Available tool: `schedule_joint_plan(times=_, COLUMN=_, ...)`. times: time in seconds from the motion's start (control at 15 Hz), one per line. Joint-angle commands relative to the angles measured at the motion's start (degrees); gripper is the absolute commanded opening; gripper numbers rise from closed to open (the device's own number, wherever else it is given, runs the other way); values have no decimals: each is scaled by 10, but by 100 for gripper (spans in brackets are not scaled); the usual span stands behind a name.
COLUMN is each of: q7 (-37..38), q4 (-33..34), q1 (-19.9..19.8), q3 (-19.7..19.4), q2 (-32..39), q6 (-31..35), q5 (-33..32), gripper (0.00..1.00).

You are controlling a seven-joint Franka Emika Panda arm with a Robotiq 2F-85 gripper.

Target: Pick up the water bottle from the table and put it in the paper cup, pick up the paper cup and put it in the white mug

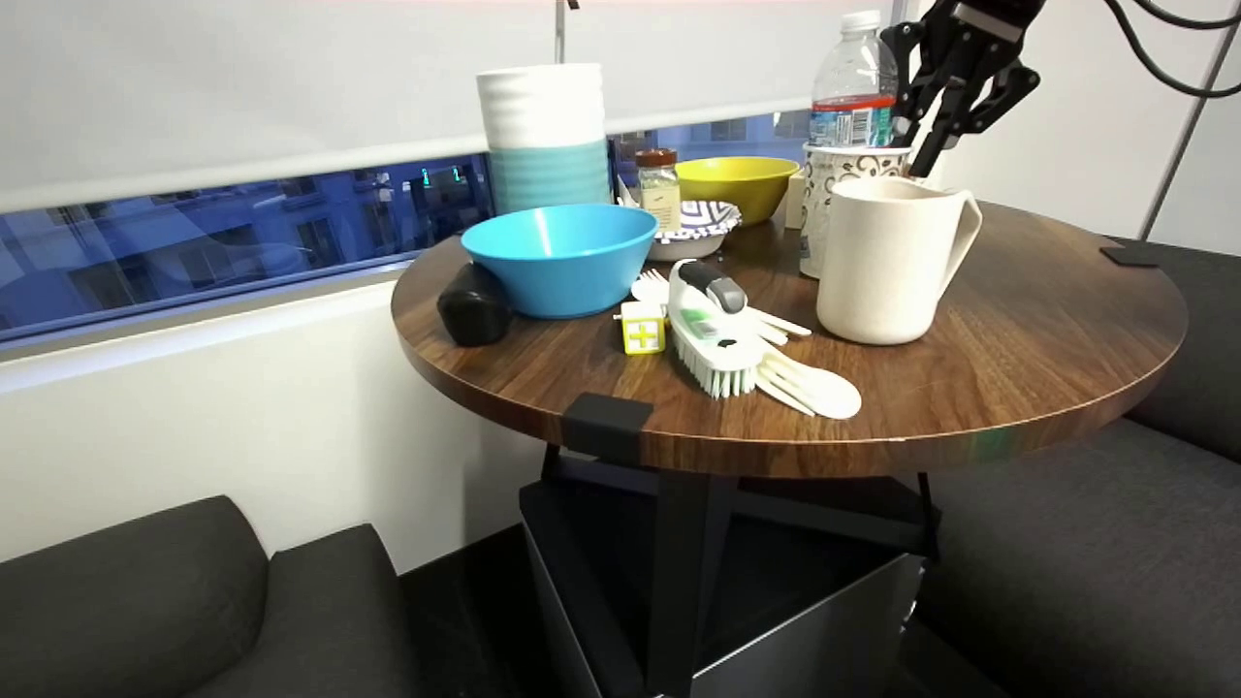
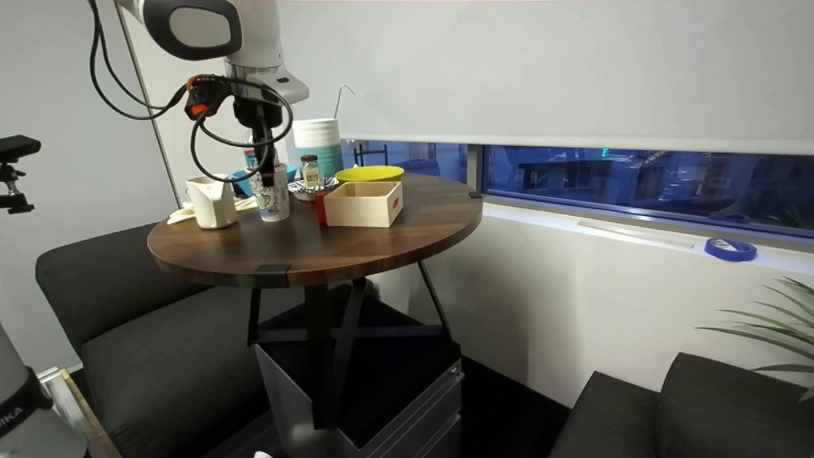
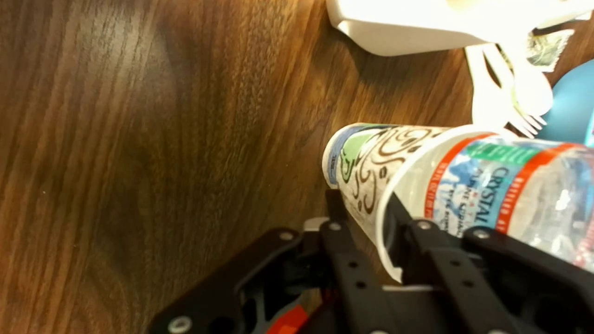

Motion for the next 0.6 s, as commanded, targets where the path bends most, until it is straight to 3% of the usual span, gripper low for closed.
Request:
schedule_joint_plan(times=0.0, q7=-4, q4=-16, q1=3, q3=-3, q2=-10, q6=24, q5=29, gripper=0)
schedule_joint_plan(times=0.53, q7=-7, q4=-19, q1=4, q3=-6, q2=-16, q6=49, q5=53, gripper=1)
